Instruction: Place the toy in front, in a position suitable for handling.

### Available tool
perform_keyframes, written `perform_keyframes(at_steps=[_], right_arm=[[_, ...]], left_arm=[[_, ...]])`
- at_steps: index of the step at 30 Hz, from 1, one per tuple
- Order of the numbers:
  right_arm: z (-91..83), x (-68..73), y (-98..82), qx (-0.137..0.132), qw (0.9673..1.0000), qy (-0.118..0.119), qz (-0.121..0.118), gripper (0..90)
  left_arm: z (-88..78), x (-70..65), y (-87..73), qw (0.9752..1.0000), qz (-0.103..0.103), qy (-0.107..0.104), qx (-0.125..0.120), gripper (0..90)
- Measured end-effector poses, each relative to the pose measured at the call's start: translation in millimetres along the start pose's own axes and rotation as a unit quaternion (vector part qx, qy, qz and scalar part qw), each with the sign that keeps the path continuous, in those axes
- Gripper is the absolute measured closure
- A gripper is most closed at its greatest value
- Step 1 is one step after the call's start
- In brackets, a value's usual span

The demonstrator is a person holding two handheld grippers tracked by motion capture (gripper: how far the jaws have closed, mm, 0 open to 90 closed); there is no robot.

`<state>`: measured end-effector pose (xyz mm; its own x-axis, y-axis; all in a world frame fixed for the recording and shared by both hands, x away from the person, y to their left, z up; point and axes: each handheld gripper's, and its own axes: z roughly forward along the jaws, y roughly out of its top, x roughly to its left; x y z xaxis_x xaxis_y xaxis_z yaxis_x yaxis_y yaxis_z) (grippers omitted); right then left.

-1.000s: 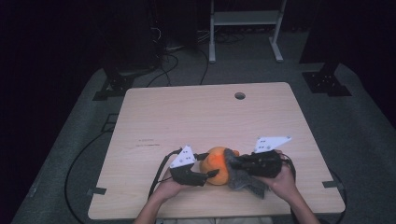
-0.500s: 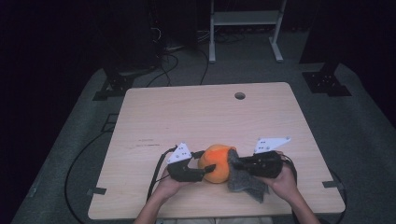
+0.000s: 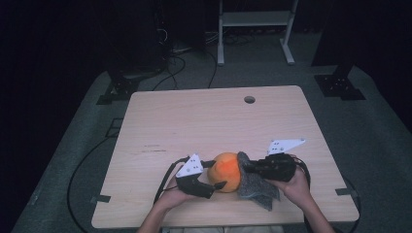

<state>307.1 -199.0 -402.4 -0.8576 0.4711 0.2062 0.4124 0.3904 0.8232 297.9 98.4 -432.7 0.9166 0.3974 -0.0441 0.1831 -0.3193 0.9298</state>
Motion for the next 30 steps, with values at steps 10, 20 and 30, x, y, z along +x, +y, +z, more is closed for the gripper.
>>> perform_keyframes(at_steps=[10,20,30], right_arm=[[11.5,49.6,24.2,0.009,0.9954,0.028,-0.091,79.3],[-7.9,12.6,7.7,0.01,0.9996,0.014,-0.023,79.4],[-0.6,29.9,14.0,0.013,0.9979,0.034,-0.054,79.3]], left_arm=[[9.4,-18.2,-1.3,0.9974,0.062,0.0,0.037,32.5],[10.9,-17.9,-3.9,0.9964,0.063,-0.038,0.042,30.0],[8.5,-19.9,-2.4,0.997,0.065,-0.023,0.037,28.2]])
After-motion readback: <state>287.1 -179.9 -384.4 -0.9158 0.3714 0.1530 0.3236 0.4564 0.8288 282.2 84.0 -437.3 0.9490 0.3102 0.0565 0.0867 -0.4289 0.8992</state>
